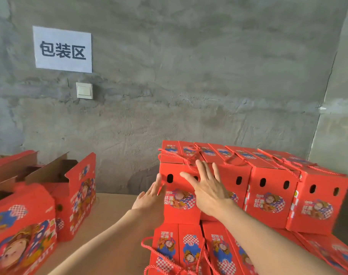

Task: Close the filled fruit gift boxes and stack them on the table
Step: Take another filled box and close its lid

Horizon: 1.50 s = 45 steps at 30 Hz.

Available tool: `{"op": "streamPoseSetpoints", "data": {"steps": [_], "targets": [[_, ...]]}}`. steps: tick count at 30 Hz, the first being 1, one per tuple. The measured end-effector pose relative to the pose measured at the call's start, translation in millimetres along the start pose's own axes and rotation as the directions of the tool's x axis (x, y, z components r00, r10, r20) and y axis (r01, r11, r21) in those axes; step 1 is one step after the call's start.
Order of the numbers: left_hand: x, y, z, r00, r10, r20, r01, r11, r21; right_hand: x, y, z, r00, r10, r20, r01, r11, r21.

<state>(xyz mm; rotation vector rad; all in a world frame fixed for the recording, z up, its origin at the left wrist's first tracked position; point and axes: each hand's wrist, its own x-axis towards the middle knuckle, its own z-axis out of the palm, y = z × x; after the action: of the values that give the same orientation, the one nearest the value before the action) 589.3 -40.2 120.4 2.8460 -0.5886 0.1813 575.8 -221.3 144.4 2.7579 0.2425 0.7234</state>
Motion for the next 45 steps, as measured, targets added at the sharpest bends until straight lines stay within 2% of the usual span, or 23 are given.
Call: {"op": "streamPoseSetpoints", "data": {"steps": [4,6,10,13,14,16,18,21,24,26,28,30,31,33,35,37,39,41,43,45], "targets": [[8,9,13,0.991,-0.122,0.059,0.119,0.992,0.050,10,2,2,0.998,0.006,0.061,-0.007,1.000,0.011],[10,7,7,0.987,-0.134,0.083,0.126,0.987,0.095,14,-3,4,0.996,0.021,0.092,-0.024,0.999,0.030],[-13,-14,-21,0.991,-0.033,0.133,0.010,0.986,0.166,18,-4,-13,0.966,0.061,0.250,-0.063,0.998,0.002],[-60,-38,-38,0.998,0.034,0.056,-0.050,0.949,0.312,16,-13,-42,0.917,0.101,0.385,-0.091,0.995,-0.044],[-80,-50,-43,0.997,0.075,0.016,-0.076,0.936,0.344,11,-19,-53,0.916,0.110,0.386,-0.107,0.994,-0.029],[-122,-71,-60,0.963,0.221,-0.151,-0.143,0.902,0.408,-6,-34,-75,0.964,0.081,0.253,-0.112,0.987,0.111],[-173,-88,-82,0.949,0.196,-0.246,-0.082,0.909,0.408,-33,-56,-96,0.998,-0.052,0.041,0.036,0.951,0.308],[-261,-115,-89,0.964,-0.061,-0.259,0.098,0.986,0.132,-85,-105,-131,0.971,-0.190,-0.144,0.238,0.832,0.502],[-364,-121,-84,0.900,-0.232,-0.369,0.238,0.971,-0.031,-137,-166,-156,0.946,-0.177,-0.273,0.321,0.643,0.696],[-432,-119,-70,0.867,-0.370,-0.334,0.338,0.929,-0.152,-171,-218,-166,0.952,-0.172,-0.254,0.307,0.513,0.802],[-492,-113,-50,0.844,-0.452,-0.288,0.403,0.890,-0.214,-206,-276,-173,0.958,-0.232,-0.168,0.247,0.372,0.895],[-551,-109,-35,0.843,-0.465,-0.269,0.448,0.885,-0.125,-244,-338,-180,0.919,-0.389,-0.070,0.184,0.265,0.947],[-581,-109,-30,0.833,-0.450,-0.322,0.446,0.891,-0.092,-264,-367,-185,0.880,-0.475,-0.030,0.162,0.239,0.957],[-634,-114,-31,0.776,-0.426,-0.465,0.427,0.898,-0.109,-302,-415,-199,0.786,-0.618,0.011,0.165,0.226,0.960],[-672,-133,-39,0.613,-0.502,-0.610,0.539,0.830,-0.142,-329,-447,-213,0.703,-0.710,0.026,0.190,0.222,0.956],[-698,-166,-57,0.416,-0.593,-0.689,0.714,0.682,-0.156,-342,-466,-224,0.661,-0.748,0.054,0.193,0.239,0.952],[-714,-203,-84,0.273,-0.691,-0.669,0.832,0.519,-0.197,-344,-478,-231,0.667,-0.739,0.096,0.159,0.266,0.951],[-725,-238,-111,0.214,-0.818,-0.534,0.906,0.370,-0.204,-338,-489,-233,0.685,-0.716,0.139,0.118,0.297,0.948],[-731,-271,-127,0.189,-0.925,-0.329,0.963,0.240,-0.120,-327,-504,-237,0.695,-0.690,0.203,0.059,0.336,0.940],[-735,-283,-138,0.280,-0.939,-0.200,0.951,0.299,-0.073,-317,-526,-243,0.710,-0.653,0.263,-0.007,0.367,0.930]]}}
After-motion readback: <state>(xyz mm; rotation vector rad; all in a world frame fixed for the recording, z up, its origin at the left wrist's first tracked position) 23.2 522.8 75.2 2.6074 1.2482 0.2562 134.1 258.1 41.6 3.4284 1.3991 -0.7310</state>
